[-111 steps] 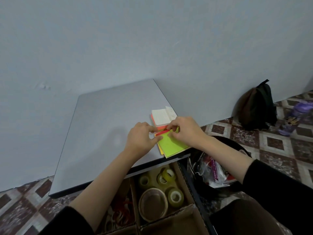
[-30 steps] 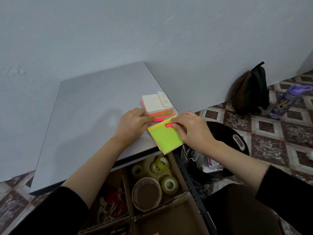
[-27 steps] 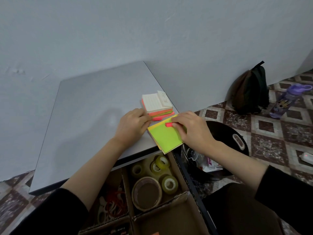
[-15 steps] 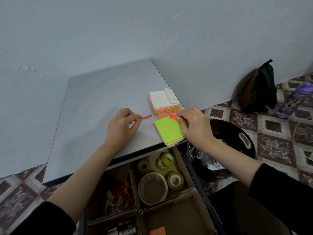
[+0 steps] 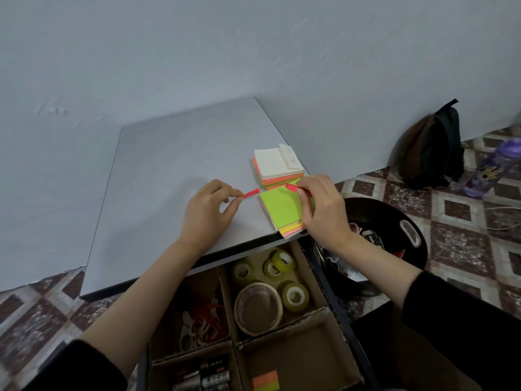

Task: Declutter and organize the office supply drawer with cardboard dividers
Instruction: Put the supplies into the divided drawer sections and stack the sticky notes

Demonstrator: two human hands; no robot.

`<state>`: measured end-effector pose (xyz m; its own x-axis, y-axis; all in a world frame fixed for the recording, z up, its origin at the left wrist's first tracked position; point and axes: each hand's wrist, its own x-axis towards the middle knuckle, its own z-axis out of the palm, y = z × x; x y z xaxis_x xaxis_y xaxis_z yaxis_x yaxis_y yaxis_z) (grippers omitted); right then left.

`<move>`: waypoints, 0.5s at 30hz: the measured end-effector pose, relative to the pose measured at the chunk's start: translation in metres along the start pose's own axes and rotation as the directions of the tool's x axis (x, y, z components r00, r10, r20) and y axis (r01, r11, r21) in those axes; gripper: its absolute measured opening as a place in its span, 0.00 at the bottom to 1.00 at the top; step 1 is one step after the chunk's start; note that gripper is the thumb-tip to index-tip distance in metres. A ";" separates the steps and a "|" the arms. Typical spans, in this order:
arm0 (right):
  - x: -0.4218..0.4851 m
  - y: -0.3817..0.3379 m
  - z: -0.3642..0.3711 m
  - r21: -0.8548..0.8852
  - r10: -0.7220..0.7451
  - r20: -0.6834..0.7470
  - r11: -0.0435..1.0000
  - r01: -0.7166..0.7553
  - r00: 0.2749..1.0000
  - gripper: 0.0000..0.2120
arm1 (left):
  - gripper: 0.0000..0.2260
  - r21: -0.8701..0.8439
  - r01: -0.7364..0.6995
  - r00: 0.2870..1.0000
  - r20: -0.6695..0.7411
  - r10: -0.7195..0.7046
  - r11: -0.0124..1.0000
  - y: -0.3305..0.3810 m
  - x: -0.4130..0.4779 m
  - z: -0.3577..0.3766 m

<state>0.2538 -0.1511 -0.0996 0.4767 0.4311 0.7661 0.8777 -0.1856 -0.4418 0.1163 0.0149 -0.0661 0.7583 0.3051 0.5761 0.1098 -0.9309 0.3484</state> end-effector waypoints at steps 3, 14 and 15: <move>0.006 0.000 0.007 0.003 0.014 0.010 1.000 -0.014 1.000 0.10 | 0.07 -0.021 0.011 1.000 -0.002 -0.011 1.000 -0.001 0.000 -0.003; 0.006 -0.028 -0.014 0.090 0.070 -0.021 0.994 -0.068 0.997 0.07 | 0.03 -0.191 0.087 0.991 0.113 -0.066 0.978 0.027 -0.034 -0.023; 0.002 -0.035 -0.020 0.116 0.092 -0.016 0.989 -0.089 0.996 0.06 | 0.03 -0.205 0.117 0.986 0.141 -0.089 0.972 0.033 -0.041 -0.027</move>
<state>0.2250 -0.1614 -0.0737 0.5561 0.3983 0.7295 0.8199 -0.1194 -0.5599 0.0717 -0.0225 -0.0580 0.8286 0.3549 0.4329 0.0632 -0.8277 0.5576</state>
